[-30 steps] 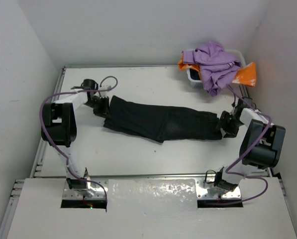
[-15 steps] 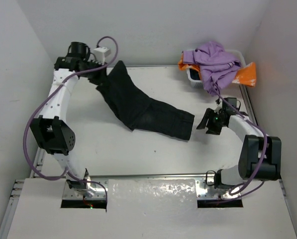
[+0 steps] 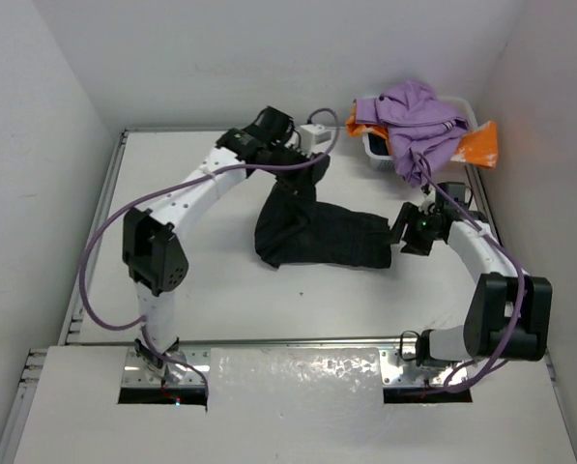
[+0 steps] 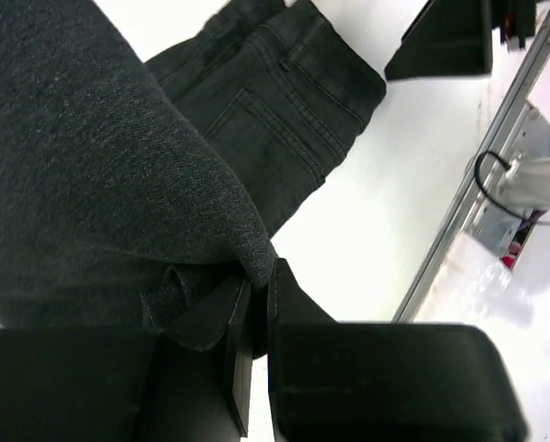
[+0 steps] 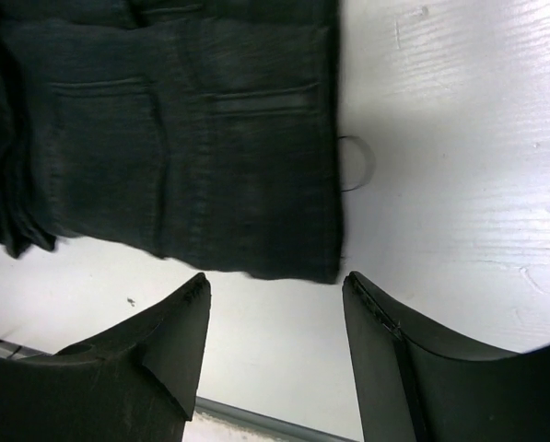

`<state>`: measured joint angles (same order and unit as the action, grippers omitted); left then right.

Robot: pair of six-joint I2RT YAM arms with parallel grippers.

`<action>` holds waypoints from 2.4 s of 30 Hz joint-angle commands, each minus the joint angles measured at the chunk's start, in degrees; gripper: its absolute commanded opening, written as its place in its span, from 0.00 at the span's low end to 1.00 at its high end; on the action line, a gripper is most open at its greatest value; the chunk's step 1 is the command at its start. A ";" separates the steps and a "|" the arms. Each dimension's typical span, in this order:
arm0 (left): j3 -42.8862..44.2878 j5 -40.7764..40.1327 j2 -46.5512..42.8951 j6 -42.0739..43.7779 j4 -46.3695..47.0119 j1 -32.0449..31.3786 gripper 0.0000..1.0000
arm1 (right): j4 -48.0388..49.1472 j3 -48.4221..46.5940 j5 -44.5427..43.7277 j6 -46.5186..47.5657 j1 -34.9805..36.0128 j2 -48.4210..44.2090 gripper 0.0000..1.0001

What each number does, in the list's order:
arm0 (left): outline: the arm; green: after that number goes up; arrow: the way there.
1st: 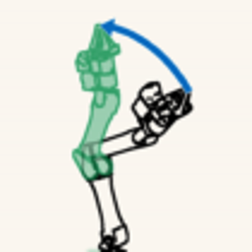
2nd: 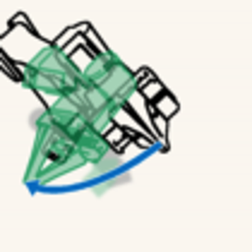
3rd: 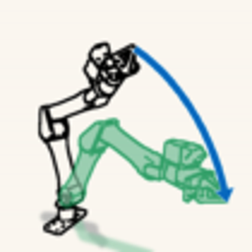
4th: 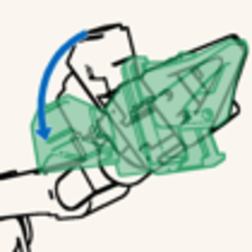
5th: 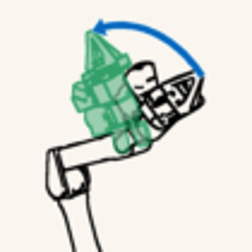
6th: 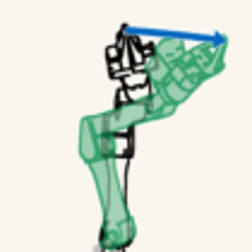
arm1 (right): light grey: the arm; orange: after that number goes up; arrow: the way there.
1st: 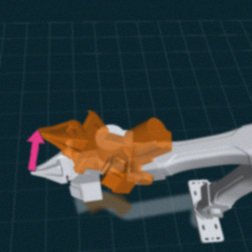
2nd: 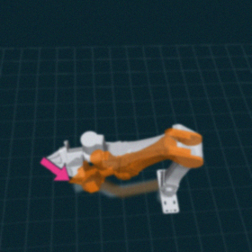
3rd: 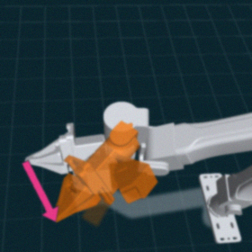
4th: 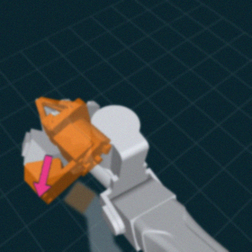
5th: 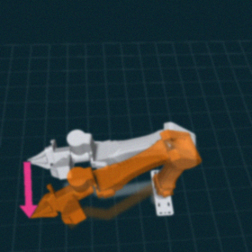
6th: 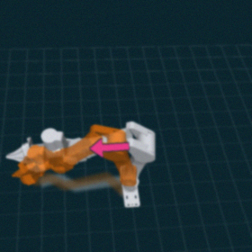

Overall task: Fold and stack the trousers
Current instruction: Fold the trousers

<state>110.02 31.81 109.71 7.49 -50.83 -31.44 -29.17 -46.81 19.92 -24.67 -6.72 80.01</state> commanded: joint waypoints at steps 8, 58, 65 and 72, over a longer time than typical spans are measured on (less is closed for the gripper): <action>13.55 -0.53 10.61 -9.24 13.65 -9.95 0.00 | -0.10 1.27 -5.23 -0.12 -0.57 1.09 0.58; 14.17 2.91 7.53 0.69 14.00 -9.60 0.00 | 15.03 -6.28 -0.06 -11.55 8.40 16.32 0.58; 14.96 2.73 10.95 -1.33 17.60 -10.48 0.00 | 7.30 -7.60 -2.17 -8.47 -1.60 11.41 0.68; 16.11 4.04 15.97 -2.04 20.15 -13.47 0.07 | -0.80 -11.46 -6.38 -3.20 -8.65 7.45 0.70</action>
<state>123.83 34.17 123.79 5.80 -34.59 -42.83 -25.63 -55.53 15.66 -31.09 -14.02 90.32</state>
